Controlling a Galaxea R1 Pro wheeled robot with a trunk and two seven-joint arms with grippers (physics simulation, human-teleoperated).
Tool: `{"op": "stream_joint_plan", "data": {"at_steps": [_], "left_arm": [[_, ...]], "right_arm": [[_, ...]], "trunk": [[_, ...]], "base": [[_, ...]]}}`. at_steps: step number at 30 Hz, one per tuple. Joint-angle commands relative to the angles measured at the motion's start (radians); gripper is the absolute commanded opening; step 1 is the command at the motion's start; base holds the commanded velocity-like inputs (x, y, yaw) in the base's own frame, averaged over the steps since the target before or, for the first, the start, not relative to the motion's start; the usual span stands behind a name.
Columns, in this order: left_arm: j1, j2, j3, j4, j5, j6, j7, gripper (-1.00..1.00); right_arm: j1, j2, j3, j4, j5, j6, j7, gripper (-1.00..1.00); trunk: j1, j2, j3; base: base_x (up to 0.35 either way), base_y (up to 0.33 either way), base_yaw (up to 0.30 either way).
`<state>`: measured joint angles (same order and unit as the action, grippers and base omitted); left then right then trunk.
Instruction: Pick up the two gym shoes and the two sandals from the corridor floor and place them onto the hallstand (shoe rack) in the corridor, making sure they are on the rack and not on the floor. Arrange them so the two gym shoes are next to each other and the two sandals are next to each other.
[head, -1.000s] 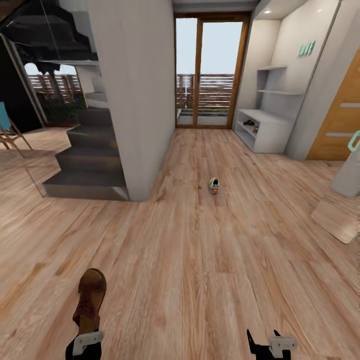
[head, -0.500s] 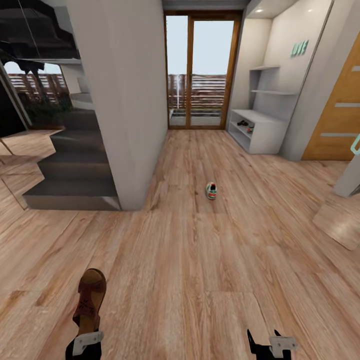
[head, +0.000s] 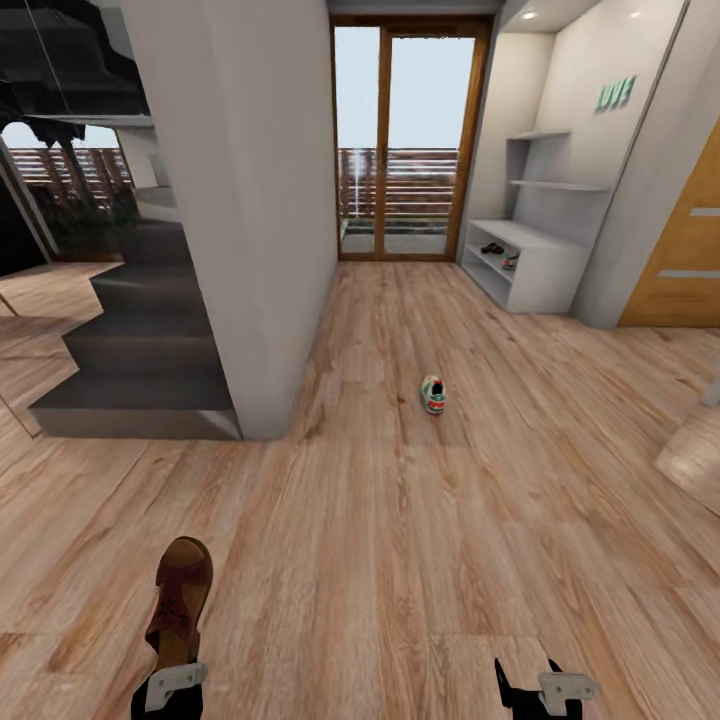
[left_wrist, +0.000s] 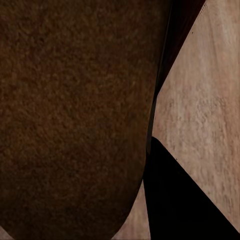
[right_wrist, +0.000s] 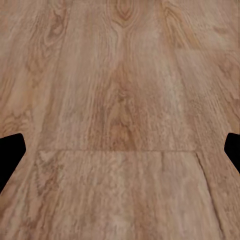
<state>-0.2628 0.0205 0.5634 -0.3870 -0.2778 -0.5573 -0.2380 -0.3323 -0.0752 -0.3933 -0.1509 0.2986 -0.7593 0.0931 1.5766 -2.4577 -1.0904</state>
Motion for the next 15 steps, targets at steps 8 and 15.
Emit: {"op": "stream_joint_plan", "data": {"at_steps": [8,15], "left_arm": [[-0.001,-0.001,0.009,0.0,-0.011,-0.004,-0.004,-1.0],[-0.001,-0.001,0.009,0.0,-0.011,-0.004,-0.004,-1.0]], "right_arm": [[-0.001,0.0,-0.009,0.001,0.001,-0.003,0.011,1.0],[-0.001,0.0,-0.009,0.002,0.002,-0.003,0.011,1.0]], "trunk": [[0.0,0.0,0.0],[0.0,0.0,0.004]], "base": [[0.337,0.1,-0.046],[0.337,0.1,-0.24]]}}
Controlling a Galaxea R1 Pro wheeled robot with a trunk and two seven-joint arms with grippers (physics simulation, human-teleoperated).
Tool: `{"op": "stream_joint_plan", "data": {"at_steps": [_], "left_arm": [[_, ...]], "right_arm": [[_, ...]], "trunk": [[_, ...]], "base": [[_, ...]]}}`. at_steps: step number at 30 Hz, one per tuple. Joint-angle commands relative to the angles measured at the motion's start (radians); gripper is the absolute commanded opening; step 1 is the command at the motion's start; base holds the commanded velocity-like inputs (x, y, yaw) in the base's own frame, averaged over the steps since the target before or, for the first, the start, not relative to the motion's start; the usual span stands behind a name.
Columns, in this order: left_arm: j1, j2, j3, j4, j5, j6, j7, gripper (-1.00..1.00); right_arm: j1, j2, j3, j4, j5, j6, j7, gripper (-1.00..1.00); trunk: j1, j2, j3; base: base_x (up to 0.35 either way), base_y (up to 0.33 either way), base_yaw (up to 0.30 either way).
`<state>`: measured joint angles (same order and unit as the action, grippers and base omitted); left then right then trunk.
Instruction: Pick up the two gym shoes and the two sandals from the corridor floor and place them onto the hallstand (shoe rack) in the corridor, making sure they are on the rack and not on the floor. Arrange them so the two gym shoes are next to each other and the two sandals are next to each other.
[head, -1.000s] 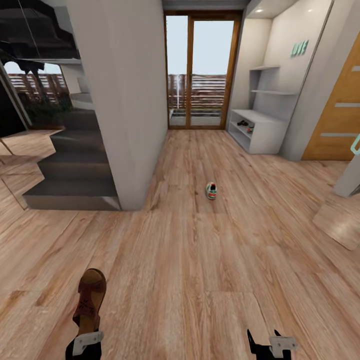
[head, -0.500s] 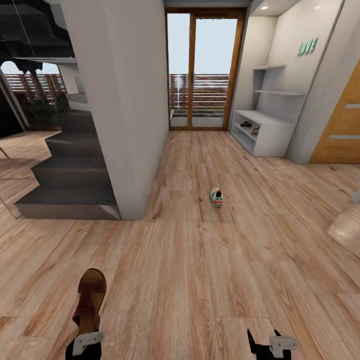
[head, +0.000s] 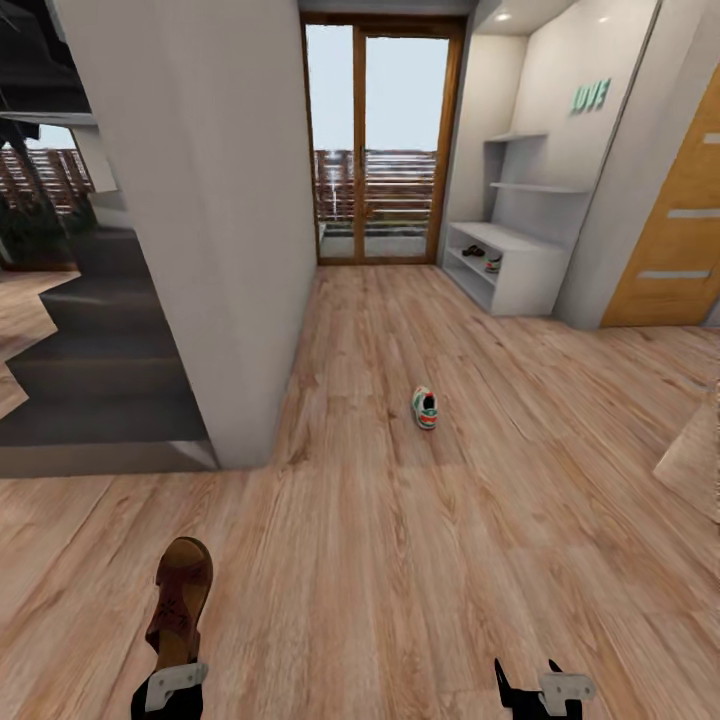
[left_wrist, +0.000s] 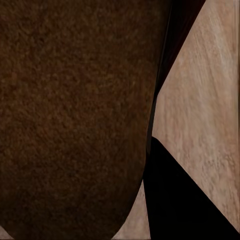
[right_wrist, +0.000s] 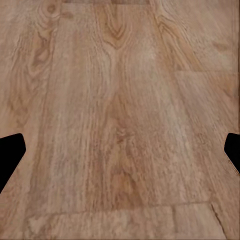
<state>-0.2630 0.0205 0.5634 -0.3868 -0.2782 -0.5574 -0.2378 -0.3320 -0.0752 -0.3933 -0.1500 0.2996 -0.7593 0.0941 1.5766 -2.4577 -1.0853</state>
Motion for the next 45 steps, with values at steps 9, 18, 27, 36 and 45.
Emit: {"op": "stream_joint_plan", "data": {"at_steps": [9,18,27,36,45], "left_arm": [[-0.001,-0.001,0.009,0.0,-0.01,-0.004,-0.005,-1.0],[-0.001,-0.001,0.006,0.0,-0.016,-0.005,-0.007,-1.0],[0.0,-0.001,-0.086,0.024,-0.117,-0.003,-0.052,-1.0],[-0.001,0.0,-0.09,0.026,-0.12,-0.002,-0.051,-1.0],[-0.001,-0.001,-0.09,0.026,-0.121,-0.002,-0.051,-1.0]], "right_arm": [[-0.001,0.0,-0.009,0.0,0.0,-0.003,0.01,1.0],[-0.001,0.0,-0.009,0.0,0.0,-0.003,0.01,1.0],[-0.001,0.0,-0.009,0.0,0.0,-0.003,0.01,1.0],[-0.001,0.0,-0.009,0.0,0.0,-0.003,0.01,1.0],[-0.001,0.0,-0.009,0.0,0.0,-0.003,0.01,1.0]], "trunk": [[0.0,0.0,0.001],[0.0,0.0,0.001],[0.0,0.0,0.001],[0.0,0.0,0.001],[0.0,0.0,0.001]], "base": [[0.337,0.046,-0.066],[0.337,0.001,-0.001],[0.337,-0.052,0.0],[0.338,-0.072,0.0],[0.337,-0.081,-0.001]]}}
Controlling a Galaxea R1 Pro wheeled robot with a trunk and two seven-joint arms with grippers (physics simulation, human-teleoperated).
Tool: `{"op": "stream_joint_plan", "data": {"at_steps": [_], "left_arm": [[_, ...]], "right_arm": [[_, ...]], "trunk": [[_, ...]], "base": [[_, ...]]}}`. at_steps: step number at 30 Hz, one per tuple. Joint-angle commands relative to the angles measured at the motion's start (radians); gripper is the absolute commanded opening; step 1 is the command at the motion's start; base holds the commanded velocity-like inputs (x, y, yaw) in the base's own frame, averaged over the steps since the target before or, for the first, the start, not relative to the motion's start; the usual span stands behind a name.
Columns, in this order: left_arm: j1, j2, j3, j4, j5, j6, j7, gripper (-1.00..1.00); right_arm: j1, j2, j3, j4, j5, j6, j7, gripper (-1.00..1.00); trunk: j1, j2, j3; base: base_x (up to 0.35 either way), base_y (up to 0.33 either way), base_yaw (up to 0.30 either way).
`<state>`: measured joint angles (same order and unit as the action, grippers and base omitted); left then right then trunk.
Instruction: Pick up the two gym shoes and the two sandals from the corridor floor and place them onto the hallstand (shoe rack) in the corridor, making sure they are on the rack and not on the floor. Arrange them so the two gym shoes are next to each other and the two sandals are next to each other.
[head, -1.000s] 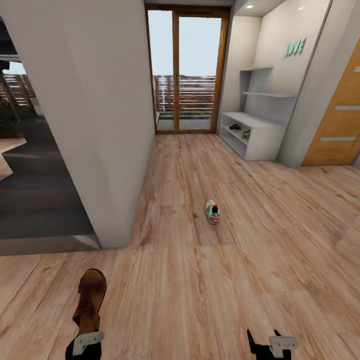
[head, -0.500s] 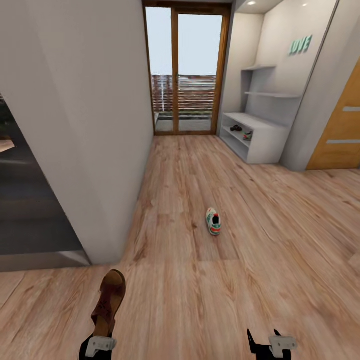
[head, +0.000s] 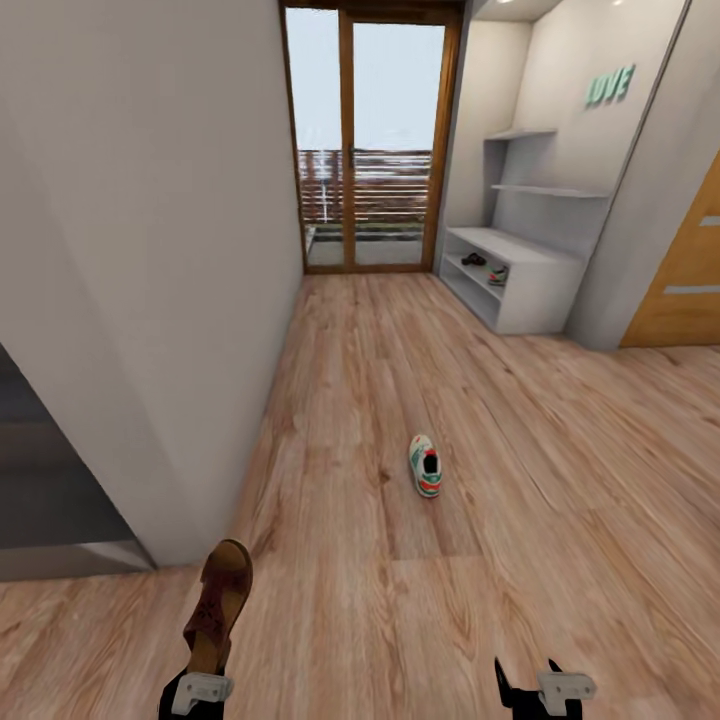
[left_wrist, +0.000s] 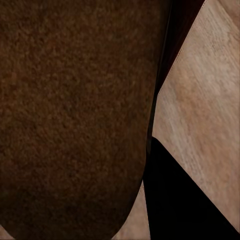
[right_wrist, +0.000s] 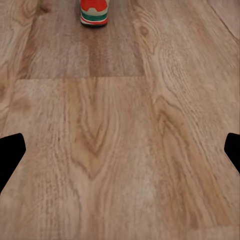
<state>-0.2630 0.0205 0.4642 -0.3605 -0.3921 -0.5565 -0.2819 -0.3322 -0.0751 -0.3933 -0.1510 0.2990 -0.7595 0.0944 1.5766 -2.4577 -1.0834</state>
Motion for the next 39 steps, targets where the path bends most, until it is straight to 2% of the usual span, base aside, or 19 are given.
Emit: {"op": "stream_joint_plan", "data": {"at_steps": [1,12,19,21,24,26,29,30,32,33,39], "left_arm": [[-0.001,-0.001,0.009,0.0,-0.007,-0.003,-0.006,-1.0],[-0.001,-0.001,0.01,0.0,-0.007,-0.003,-0.006,-1.0],[-0.001,0.0,0.009,-0.001,-0.007,-0.002,-0.006,-1.0],[-0.007,-0.004,0.007,-0.007,-0.007,0.006,-0.005,-1.0],[-0.018,-0.025,0.005,-0.015,-0.008,0.014,-0.004,-1.0],[-0.037,-0.035,0.003,-0.017,-0.008,0.019,-0.004,-1.0],[-0.105,-0.039,0.004,-0.013,-0.007,0.061,-0.003,-1.0],[-0.152,-0.041,0.005,-0.013,-0.006,0.111,-0.003,-1.0],[-0.177,-0.041,0.006,-0.014,-0.006,0.145,-0.003,-1.0],[-0.214,-0.042,0.007,-0.017,-0.005,0.186,0.001,-1.0],[-0.233,-0.043,0.01,-0.021,-0.005,0.205,0.011,-1.0]], "right_arm": [[-0.001,0.0,-0.009,0.001,0.001,-0.003,0.01,1.0],[-0.001,0.0,-0.009,0.001,0.001,-0.003,0.01,1.0],[-0.001,0.001,-0.009,0.001,0.001,-0.003,0.01,1.0],[-0.001,0.001,-0.009,0.002,0.001,-0.003,0.01,1.0],[-0.001,0.001,-0.009,0.002,0.002,-0.003,0.01,1.0],[-0.001,0.001,-0.009,0.002,0.002,-0.003,0.01,1.0],[-0.001,0.001,-0.009,0.001,0.002,-0.003,0.01,1.0],[-0.001,0.001,-0.009,0.001,0.002,-0.003,0.01,1.0],[-0.001,0.001,-0.009,0.001,0.001,-0.003,0.01,1.0],[-0.001,0.001,-0.01,0.0,0.001,-0.003,0.01,1.0],[-0.001,0.001,-0.01,-0.001,0.0,-0.003,0.01,1.0]], "trunk": [[0.0,0.0,-0.001],[0.0,0.0,0.004],[0.0,0.0,0.007],[0.0,0.0,0.007],[0.0,0.0,0.007],[0.0,0.0,0.007],[0.0,0.0,0.007],[0.0,0.0,0.007],[0.0,0.0,0.007],[0.0,0.0,0.007],[0.0,0.0,0.007]], "base": [[0.338,-0.032,-0.066],[0.323,-0.008,-0.202],[0.076,0.0,-0.139],[0.007,0.0,-0.015],[0.002,0.0,-0.005],[0.001,0.0,-0.002],[0.0,0.0,0.0],[0.0,0.0,0.0],[0.0,0.0,0.0],[0.0,0.0,0.0],[0.0,0.0,0.0]]}}
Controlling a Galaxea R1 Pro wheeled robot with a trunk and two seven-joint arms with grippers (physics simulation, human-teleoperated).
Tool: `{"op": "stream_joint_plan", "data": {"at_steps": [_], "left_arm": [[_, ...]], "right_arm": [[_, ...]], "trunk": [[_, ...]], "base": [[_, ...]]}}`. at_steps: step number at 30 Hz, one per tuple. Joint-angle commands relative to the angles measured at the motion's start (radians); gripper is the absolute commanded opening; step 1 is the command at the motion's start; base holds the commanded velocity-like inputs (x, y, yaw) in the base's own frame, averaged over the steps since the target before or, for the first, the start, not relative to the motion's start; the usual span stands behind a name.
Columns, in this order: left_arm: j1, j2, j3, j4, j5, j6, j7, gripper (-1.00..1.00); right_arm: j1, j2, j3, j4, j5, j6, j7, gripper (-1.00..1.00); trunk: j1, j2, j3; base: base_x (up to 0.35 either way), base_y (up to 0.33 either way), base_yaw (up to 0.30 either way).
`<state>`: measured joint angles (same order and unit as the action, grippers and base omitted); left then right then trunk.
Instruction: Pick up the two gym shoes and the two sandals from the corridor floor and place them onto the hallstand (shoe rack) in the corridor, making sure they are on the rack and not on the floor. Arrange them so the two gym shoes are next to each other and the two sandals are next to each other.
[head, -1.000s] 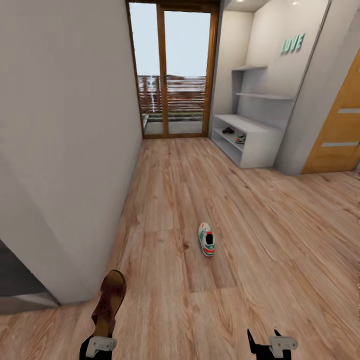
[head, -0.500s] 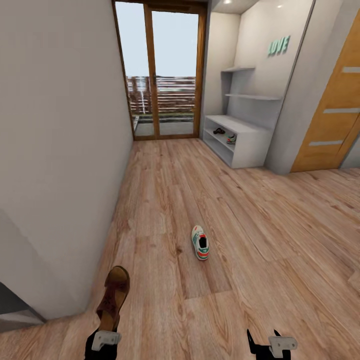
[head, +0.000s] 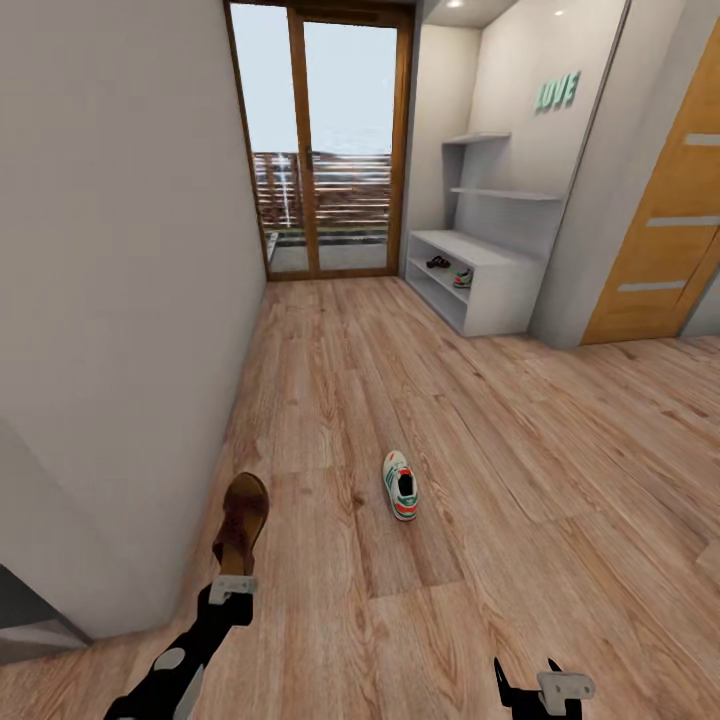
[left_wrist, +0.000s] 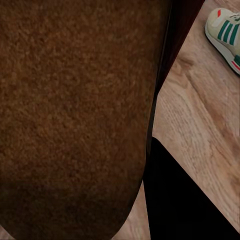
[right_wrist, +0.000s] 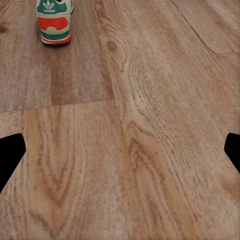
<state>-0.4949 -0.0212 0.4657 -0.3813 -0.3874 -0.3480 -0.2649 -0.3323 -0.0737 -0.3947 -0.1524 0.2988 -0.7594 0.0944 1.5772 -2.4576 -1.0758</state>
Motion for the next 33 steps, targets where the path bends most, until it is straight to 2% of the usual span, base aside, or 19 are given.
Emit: {"op": "stream_joint_plan", "data": {"at_steps": [1,10,33], "left_arm": [[-0.001,-0.001,0.009,-0.003,-0.01,-0.002,-0.005,-1.0],[0.001,-0.001,0.006,-0.077,-0.011,0.002,-0.01,-1.0],[0.001,-0.003,0.002,-0.09,-0.011,0.003,-0.015,-1.0]], "right_arm": [[-0.001,0.0,-0.009,0.001,0.001,-0.003,0.01,1.0],[-0.001,0.0,-0.007,0.001,0.001,-0.003,0.01,1.0],[-0.001,0.006,-0.007,0.002,0.0,-0.002,0.009,1.0]], "trunk": [[0.0,0.0,-0.001],[0.0,0.0,-0.001],[0.0,0.0,-0.001]], "base": [[0.0,0.0,0.0],[0.093,0.0,0.0],[0.326,0.001,0.0]]}}
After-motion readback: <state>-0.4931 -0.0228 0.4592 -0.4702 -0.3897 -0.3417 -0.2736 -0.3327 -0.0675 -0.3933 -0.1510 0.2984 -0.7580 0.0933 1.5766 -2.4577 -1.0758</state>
